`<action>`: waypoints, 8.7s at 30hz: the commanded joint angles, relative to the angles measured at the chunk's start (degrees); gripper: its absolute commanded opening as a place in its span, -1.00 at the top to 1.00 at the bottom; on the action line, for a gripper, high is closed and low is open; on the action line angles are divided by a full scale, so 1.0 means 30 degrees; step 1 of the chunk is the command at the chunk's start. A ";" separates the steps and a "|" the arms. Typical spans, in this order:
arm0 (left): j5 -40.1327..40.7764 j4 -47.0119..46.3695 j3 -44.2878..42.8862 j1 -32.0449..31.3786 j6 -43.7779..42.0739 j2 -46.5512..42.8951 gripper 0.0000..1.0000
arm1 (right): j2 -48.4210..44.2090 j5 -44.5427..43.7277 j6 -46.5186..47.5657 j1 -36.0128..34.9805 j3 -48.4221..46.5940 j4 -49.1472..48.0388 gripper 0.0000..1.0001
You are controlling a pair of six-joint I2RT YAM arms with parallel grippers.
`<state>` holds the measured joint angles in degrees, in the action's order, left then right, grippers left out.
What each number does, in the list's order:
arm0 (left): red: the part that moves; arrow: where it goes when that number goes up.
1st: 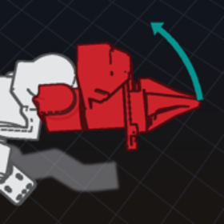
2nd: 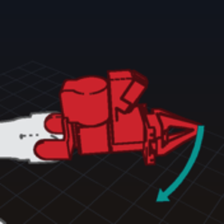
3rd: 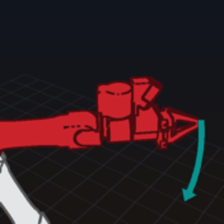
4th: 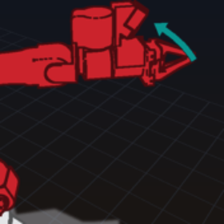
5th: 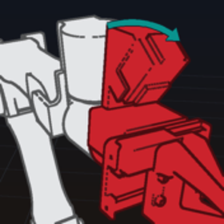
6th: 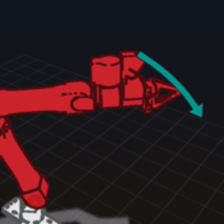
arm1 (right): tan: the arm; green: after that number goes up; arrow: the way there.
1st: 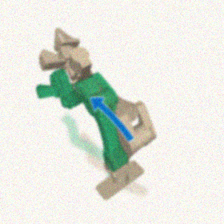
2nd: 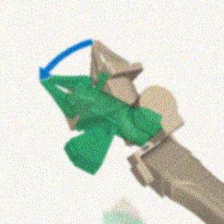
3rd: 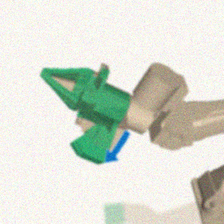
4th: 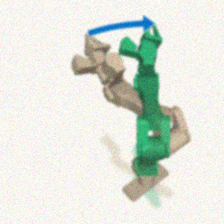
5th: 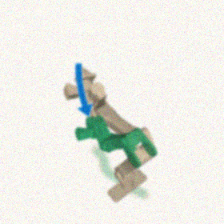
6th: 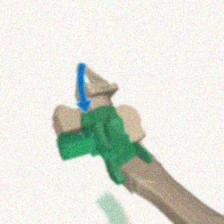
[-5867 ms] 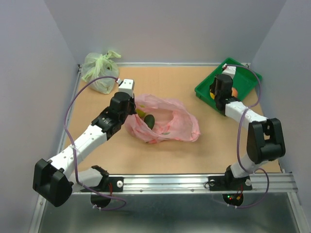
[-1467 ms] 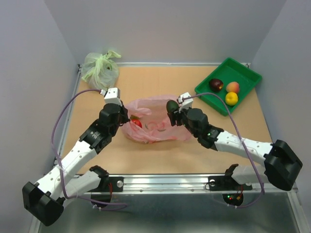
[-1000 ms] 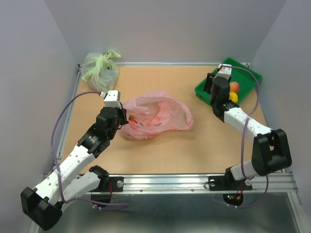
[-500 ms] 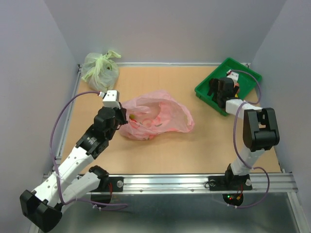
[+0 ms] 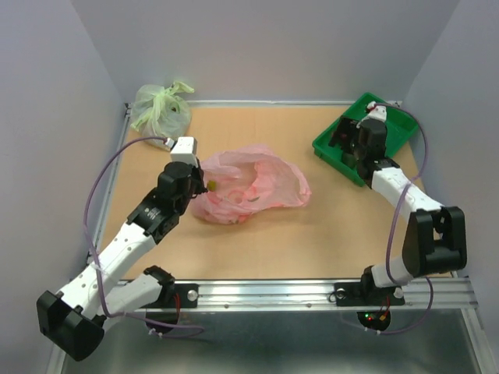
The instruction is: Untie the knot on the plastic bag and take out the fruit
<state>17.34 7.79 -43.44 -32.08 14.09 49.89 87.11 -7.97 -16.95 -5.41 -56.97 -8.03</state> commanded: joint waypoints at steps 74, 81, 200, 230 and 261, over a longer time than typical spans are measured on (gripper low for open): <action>-0.0392 -0.1601 0.1648 -0.4865 0.6906 -0.0456 1.00 | 1.2447 0.8221 0.0466 -1.2904 -0.4624 -1.2350 -0.51; 0.1394 -0.1017 0.2117 -0.4836 0.7316 -0.0751 1.00 | 1.0927 0.8368 0.0464 -1.2933 -0.2722 -1.3026 0.83; -0.1943 -0.1923 0.1502 0.1434 -0.0535 -0.1424 1.00 | 0.4391 0.1865 0.9399 -1.3988 -0.3713 0.0187 -0.50; -0.4755 -0.2509 0.1706 0.1463 -0.0916 -0.1718 1.00 | 1.1099 -0.1973 1.1276 -1.3695 -0.8081 -0.2588 -0.79; -0.3292 -0.2509 0.1765 0.1580 -0.0858 -0.1981 1.00 | 0.3074 0.6431 0.8229 -1.3578 -0.0848 -0.2891 0.99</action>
<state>5.76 2.76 -38.89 -27.73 11.99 45.12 99.39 2.98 10.13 -46.17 -62.74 -18.72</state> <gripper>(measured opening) 0.087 0.665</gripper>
